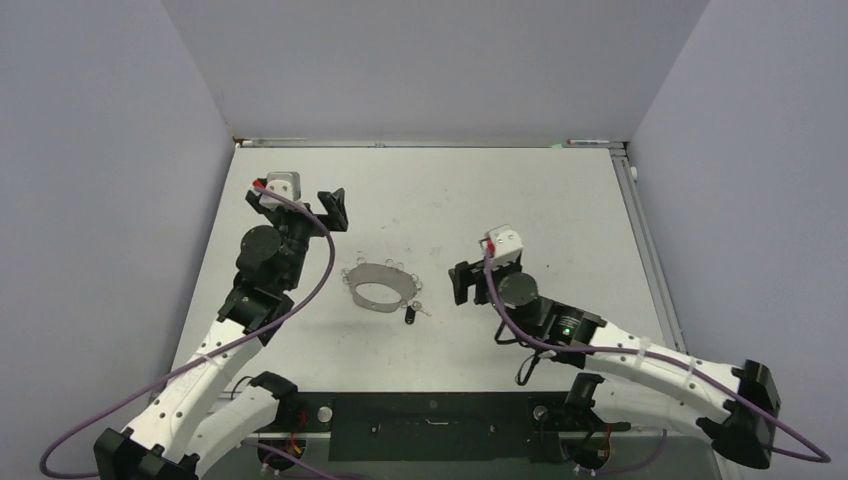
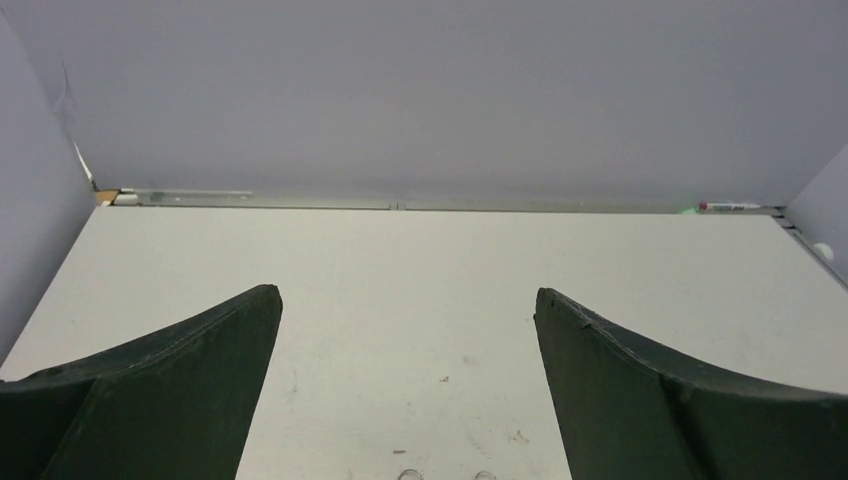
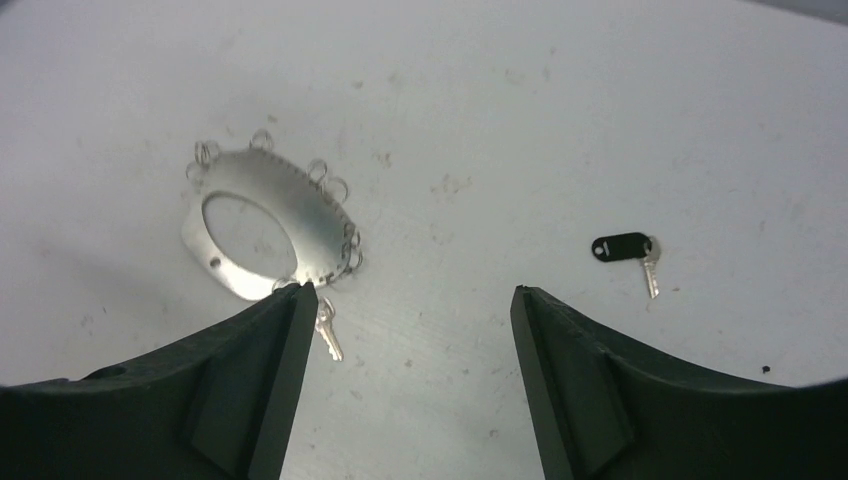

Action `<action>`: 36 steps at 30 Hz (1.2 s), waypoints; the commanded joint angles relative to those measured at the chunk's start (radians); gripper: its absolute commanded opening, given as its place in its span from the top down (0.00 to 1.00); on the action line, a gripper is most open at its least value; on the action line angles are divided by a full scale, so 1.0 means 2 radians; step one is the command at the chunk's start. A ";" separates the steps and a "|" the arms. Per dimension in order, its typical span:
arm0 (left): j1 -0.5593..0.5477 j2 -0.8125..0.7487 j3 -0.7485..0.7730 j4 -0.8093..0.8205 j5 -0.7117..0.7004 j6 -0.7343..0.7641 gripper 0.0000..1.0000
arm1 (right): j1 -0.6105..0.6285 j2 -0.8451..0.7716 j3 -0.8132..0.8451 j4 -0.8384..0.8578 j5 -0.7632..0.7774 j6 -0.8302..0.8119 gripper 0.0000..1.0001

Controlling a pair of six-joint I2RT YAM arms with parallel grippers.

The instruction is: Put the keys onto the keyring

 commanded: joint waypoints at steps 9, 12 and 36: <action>-0.094 0.055 0.057 -0.074 -0.039 0.021 0.04 | 0.001 -0.265 -0.060 -0.032 0.202 0.060 0.23; -0.097 0.057 0.069 -0.136 -0.018 -0.006 0.04 | 0.001 -0.295 -0.046 -0.080 0.235 0.076 0.23; -0.106 -0.113 -0.047 -0.238 -0.065 0.006 0.04 | 0.002 -0.274 -0.040 -0.134 0.233 0.162 0.23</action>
